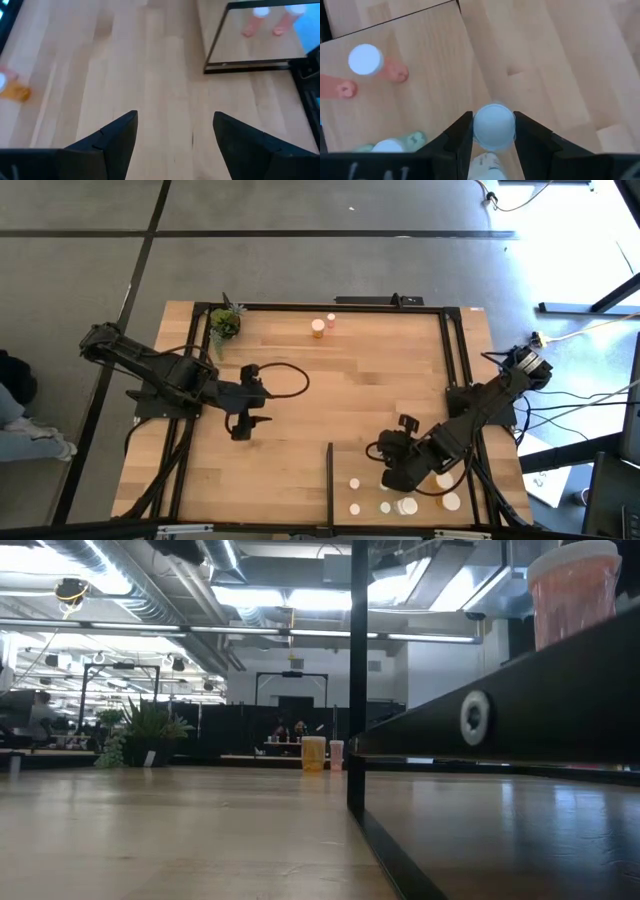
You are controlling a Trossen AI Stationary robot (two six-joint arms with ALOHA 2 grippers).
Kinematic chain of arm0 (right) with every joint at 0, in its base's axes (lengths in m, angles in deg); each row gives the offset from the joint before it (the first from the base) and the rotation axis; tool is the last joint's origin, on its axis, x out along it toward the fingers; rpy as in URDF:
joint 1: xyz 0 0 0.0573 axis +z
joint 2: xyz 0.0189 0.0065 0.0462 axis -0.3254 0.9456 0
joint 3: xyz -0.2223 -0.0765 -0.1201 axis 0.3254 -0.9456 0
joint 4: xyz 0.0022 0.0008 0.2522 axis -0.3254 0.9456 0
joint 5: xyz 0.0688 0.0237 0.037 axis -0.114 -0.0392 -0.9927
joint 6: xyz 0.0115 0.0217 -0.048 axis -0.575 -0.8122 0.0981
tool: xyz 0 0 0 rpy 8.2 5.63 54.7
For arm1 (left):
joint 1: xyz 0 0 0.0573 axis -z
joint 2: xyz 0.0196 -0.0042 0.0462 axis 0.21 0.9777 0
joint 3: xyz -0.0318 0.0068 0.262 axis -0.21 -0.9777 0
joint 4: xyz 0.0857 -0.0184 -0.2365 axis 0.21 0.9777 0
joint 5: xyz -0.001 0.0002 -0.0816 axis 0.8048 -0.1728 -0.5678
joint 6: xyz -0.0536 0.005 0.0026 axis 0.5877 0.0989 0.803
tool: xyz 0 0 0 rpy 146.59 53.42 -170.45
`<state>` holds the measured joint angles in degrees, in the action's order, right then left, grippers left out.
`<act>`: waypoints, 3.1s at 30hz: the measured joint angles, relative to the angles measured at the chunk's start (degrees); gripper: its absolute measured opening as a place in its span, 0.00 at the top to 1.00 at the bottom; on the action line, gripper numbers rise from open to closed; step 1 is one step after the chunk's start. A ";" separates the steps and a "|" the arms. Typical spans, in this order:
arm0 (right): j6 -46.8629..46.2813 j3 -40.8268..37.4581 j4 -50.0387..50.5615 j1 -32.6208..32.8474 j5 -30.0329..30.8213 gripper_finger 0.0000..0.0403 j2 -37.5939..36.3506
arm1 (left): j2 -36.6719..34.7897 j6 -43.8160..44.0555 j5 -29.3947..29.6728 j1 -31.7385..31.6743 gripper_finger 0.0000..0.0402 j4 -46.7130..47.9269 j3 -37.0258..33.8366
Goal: Pick and place medicine bottles onto shelf by color
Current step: Put the blue pill bottle on the shelf aligned with the other blue pill bottles, then put the orange pill bottle on the shelf aligned with the other orange pill bottles
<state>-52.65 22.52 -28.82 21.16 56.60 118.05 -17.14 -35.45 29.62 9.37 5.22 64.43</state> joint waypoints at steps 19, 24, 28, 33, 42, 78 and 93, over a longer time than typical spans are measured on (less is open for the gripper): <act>-2.97 -7.44 -9.96 2.38 -1.03 0.68 0.11 | 0.00 -1.23 -0.04 0.02 0.37 -0.64 0.02; -2.89 -8.17 -10.46 2.40 -0.74 0.68 0.07 | 0.00 -1.19 -0.04 0.02 0.37 -0.64 0.02; -2.86 -8.55 -10.77 2.38 -0.64 0.68 -0.02 | 0.00 -1.19 -0.04 0.02 0.37 -0.64 0.00; -2.24 -8.60 -10.97 2.38 -0.74 0.67 -0.02 | 0.00 -1.21 -0.04 0.02 0.37 -0.64 0.01; 0.13 -8.86 -14.25 2.33 -4.35 0.56 0.28 | 0.00 -1.21 -0.04 0.02 0.37 -0.64 0.01; 5.11 -2.63 -10.36 1.63 1.77 0.51 0.09 | 0.01 0.15 1.56 0.01 0.37 -0.62 0.02; 12.42 14.77 15.22 -6.41 10.35 0.51 0.09 | 0.01 -4.57 -1.20 -13.25 0.37 -0.62 0.02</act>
<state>-40.24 37.29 -13.60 14.75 66.96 118.14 -17.13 -40.01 28.42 -3.88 4.60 64.44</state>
